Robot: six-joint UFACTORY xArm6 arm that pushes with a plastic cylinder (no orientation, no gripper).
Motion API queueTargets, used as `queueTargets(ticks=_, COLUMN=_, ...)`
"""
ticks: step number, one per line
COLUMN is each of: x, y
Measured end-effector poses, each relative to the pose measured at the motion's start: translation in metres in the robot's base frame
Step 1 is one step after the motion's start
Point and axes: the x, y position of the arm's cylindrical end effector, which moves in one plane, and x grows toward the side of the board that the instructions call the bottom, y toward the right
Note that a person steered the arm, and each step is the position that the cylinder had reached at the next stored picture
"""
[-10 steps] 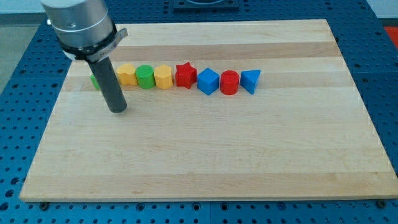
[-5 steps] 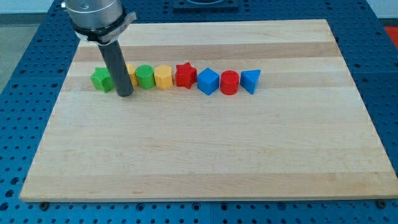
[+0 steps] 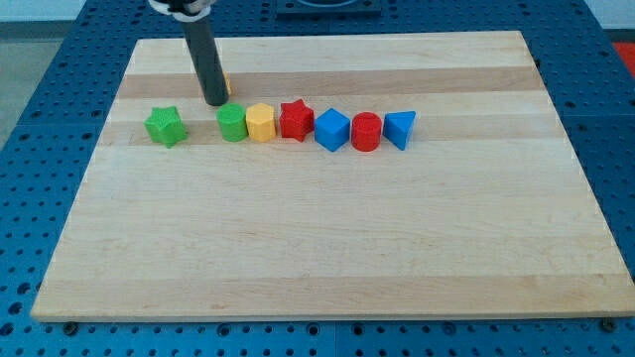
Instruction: Move the green circle right below the green star
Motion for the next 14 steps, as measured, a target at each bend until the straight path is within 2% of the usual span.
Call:
queueTargets(ticks=1, x=0.0, y=0.006)
queueTargets(ticks=4, x=0.056, y=0.037)
queueTargets(ticks=8, x=0.08, y=0.035)
queueTargets(ticks=12, x=0.157, y=0.069)
queueTargets(ticks=14, x=0.163, y=0.029)
